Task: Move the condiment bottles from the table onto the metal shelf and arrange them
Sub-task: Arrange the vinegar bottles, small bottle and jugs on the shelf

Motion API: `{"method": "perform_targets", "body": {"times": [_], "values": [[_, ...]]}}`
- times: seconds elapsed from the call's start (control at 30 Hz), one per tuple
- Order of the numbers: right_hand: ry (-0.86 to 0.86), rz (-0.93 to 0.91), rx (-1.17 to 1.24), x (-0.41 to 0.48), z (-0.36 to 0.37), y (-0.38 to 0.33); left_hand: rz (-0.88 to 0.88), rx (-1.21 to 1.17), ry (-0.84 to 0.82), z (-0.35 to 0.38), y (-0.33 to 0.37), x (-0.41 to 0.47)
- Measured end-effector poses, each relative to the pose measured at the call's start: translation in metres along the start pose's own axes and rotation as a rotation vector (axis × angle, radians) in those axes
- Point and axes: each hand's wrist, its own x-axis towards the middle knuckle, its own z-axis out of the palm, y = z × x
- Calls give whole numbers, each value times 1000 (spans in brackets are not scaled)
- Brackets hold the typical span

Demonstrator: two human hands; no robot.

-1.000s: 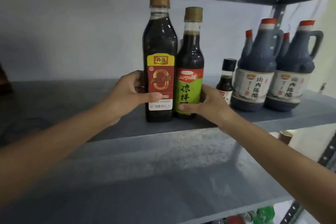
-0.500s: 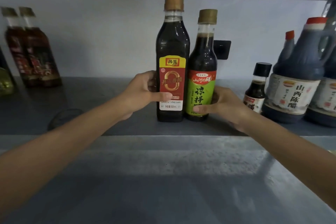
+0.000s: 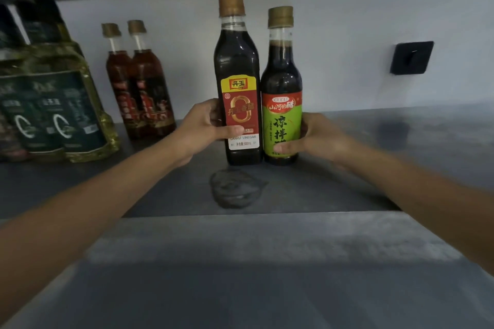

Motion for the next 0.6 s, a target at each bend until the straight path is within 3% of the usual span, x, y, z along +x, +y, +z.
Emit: {"method": "perform_targets", "body": {"times": [0.23,0.6], "values": [[-83,39,15,19,23,-3,30,-54,3,-29,-28,11],[107,50,-3,23,35,-7,49,-98,-3,-28,-31,12]]}}
